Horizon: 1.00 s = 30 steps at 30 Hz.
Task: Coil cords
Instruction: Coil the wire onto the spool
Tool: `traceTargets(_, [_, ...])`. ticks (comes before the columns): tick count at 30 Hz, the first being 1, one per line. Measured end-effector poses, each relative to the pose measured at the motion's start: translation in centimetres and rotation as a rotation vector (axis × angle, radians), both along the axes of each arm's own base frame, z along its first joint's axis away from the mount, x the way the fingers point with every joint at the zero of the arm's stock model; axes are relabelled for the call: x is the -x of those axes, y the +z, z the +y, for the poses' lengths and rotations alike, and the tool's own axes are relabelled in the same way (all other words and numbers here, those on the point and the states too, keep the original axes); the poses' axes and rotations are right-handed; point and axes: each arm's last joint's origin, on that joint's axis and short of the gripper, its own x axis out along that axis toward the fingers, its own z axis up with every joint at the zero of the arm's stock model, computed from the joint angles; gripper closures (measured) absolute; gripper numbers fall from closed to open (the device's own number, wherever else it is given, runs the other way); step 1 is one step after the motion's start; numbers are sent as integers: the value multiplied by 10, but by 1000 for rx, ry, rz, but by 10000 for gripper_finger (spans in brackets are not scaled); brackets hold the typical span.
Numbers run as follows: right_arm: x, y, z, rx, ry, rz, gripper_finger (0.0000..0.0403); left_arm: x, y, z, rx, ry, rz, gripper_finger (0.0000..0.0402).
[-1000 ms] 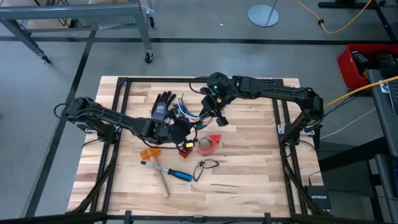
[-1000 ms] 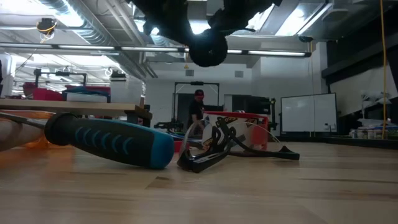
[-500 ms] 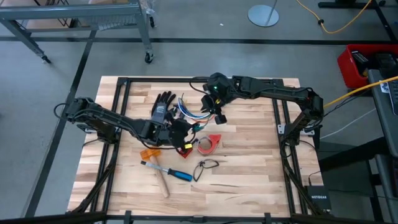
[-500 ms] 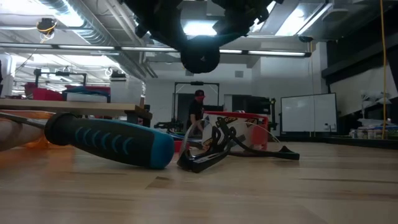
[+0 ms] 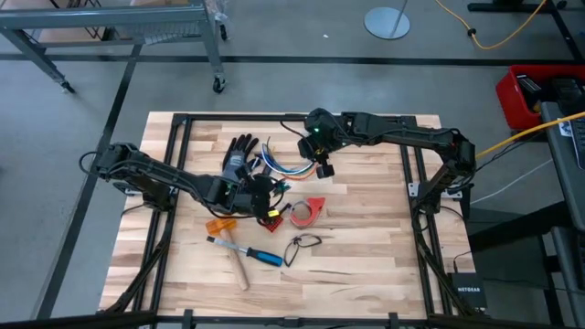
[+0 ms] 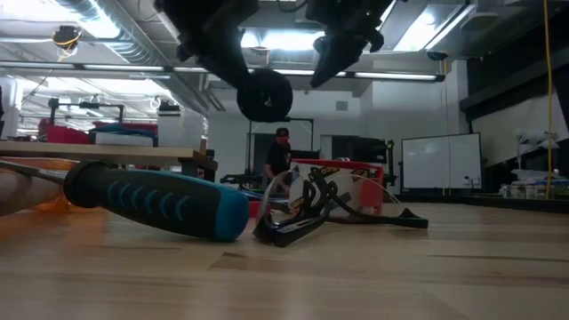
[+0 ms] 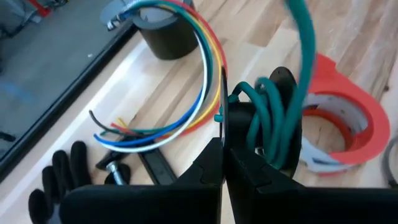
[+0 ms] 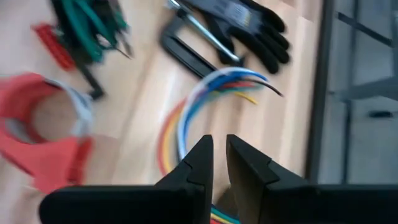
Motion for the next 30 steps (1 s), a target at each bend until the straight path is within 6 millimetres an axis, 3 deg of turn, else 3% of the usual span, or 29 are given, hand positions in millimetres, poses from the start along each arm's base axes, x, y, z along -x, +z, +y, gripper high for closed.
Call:
traceTargets(10, [1,0,-3,115,-42,30,354,8,-6,1,65,16,73,401])
traceTargets(22, [8,-5,9,-206,130,62,354,9,-5,1,113,74,32,401])
traceTargets(30, [4,-1,14,-386,224,-16,354,18,14,2,264,24,-32,401])
